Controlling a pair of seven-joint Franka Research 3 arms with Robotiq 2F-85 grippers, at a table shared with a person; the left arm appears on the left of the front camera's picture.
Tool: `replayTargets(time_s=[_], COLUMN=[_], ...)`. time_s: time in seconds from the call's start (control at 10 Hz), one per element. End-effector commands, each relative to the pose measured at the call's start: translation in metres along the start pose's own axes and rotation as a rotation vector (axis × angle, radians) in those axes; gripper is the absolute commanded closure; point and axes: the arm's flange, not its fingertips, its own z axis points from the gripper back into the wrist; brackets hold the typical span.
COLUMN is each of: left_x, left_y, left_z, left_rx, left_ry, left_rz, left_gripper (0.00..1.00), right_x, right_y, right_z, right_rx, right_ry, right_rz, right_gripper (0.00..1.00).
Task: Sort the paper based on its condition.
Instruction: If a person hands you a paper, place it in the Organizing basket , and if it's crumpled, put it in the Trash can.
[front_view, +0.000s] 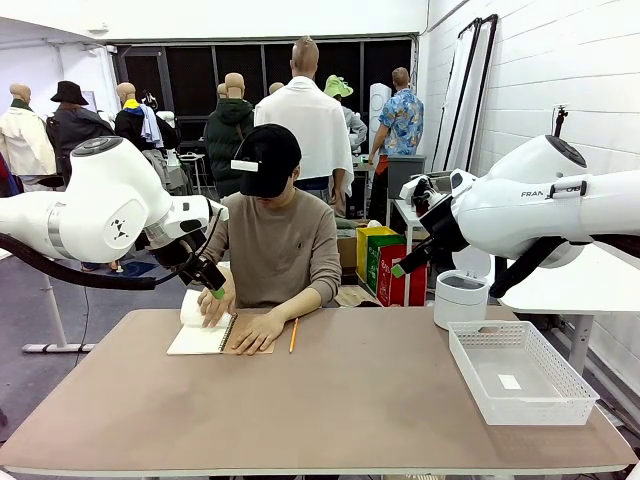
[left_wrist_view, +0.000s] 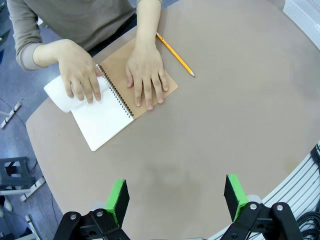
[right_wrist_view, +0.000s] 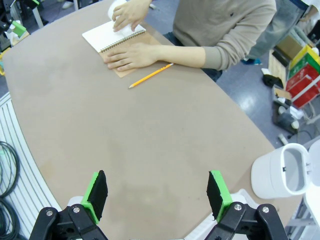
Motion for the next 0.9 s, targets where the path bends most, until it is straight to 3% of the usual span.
replayTargets(time_s=[0.0,0.8], left_x=[-0.0003,-0.0003], left_y=[0.0013,0.0013], left_z=[0.001,0.001], left_rx=[0.009,0.009], left_ry=[0.0,0.0], left_rz=[-0.007,-0.007], left_gripper=[0.0,0.0], right_x=[-0.0001,-0.0001], right_y=[-0.0004,-0.0004], right_z=[0.0,0.0], right_rx=[0.003,0.003], right_ry=[0.001,0.001], right_rz=[-0.002,-0.002], right_gripper=[0.0,0.0])
